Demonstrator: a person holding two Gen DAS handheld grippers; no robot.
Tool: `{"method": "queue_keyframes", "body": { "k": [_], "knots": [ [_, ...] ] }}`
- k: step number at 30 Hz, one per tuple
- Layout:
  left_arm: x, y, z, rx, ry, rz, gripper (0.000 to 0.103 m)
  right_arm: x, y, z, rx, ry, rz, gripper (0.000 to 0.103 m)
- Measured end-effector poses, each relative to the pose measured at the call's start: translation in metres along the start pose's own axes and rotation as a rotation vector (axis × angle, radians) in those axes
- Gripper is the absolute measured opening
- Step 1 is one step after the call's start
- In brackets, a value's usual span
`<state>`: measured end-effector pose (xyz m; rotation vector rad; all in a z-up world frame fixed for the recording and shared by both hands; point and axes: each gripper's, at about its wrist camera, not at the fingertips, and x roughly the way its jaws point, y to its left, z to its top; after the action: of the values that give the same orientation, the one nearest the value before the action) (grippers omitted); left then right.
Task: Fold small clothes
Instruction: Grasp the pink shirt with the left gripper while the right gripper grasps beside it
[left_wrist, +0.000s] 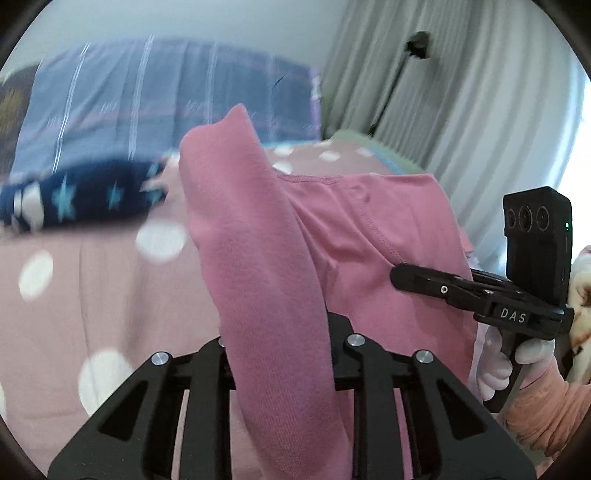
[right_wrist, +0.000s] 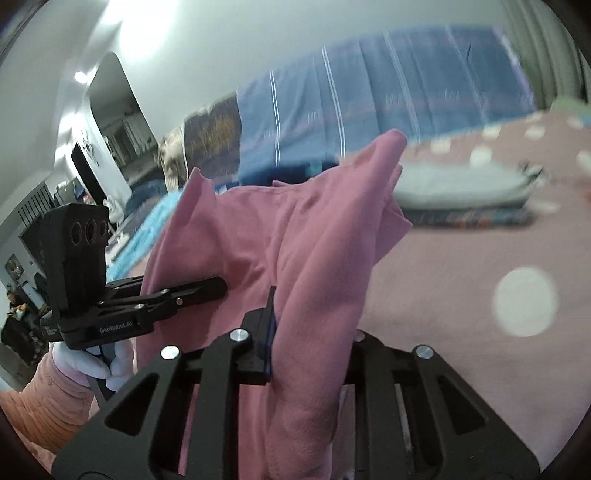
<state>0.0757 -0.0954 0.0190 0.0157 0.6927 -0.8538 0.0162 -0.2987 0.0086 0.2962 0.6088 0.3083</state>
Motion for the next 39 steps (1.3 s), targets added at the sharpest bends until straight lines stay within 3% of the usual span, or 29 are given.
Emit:
{"method": "queue_keyframes", "body": {
  "k": [5, 12, 17, 21, 28, 39],
  "knots": [
    [-0.013, -0.064, 0.032, 0.134, -0.053, -0.037, 0.024, -0.078, 0.008, 0.010, -0.058, -0.164, -0.101, 0.018],
    [-0.008, -0.155, 0.071, 0.300, -0.113, -0.118, 0.024, -0.172, -0.009, 0.016, -0.068, -0.300, -0.275, 0.018],
    [0.017, -0.204, 0.089, 0.358, -0.113, -0.183, 0.024, -0.221, -0.029, 0.015, -0.086, -0.370, -0.441, 0.018],
    [0.051, -0.241, 0.106, 0.402, -0.094, -0.209, 0.024, -0.244, -0.055, 0.014, -0.073, -0.391, -0.544, 0.018],
    [0.100, -0.287, 0.134, 0.468, -0.085, -0.243, 0.024, -0.269, -0.106, 0.026, -0.007, -0.411, -0.644, 0.018],
    [0.169, -0.332, 0.182, 0.458, -0.053, -0.315, 0.024, -0.291, -0.181, 0.070, 0.034, -0.444, -0.778, 0.018]
  ]
}}
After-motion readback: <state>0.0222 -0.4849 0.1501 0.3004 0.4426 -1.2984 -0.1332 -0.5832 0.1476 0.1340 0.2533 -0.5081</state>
